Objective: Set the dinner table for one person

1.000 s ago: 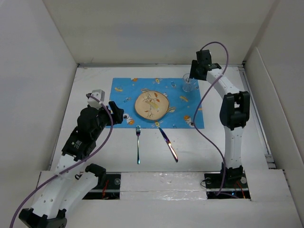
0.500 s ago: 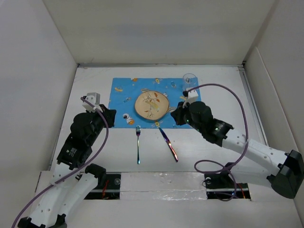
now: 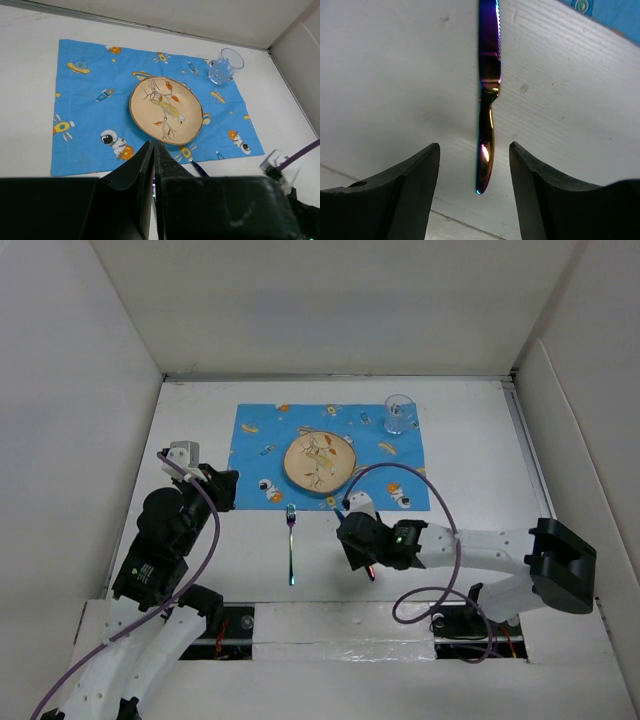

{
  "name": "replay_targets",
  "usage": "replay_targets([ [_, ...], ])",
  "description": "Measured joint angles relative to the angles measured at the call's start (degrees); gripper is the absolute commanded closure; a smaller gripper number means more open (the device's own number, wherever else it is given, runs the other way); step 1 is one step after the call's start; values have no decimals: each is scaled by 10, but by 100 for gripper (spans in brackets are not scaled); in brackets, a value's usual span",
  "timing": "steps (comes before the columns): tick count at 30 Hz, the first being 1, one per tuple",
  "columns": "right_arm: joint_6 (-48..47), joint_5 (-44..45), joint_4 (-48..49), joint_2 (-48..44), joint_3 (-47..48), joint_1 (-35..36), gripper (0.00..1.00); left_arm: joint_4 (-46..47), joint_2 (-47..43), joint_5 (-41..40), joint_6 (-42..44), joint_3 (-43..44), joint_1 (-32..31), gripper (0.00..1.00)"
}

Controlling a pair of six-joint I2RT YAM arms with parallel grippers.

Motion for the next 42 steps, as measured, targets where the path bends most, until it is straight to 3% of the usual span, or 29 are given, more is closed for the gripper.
replay_targets([
  [5,3,7,-6,56,0,1,43,0,0,0,0,0,0,97],
  [21,-40,-38,83,105,-2,-63,56,0,1,-2,0,0,0,97],
  [25,-41,-44,92,108,-2,-63,65,0,1,-4,0,0,0,97],
  [33,-12,-51,99,97,-14,-54,99,0,-9,-11,0,0,0,97],
  [42,30,-53,59,61,-31,-20,100,0,-11,-13,0,0,0,97],
])
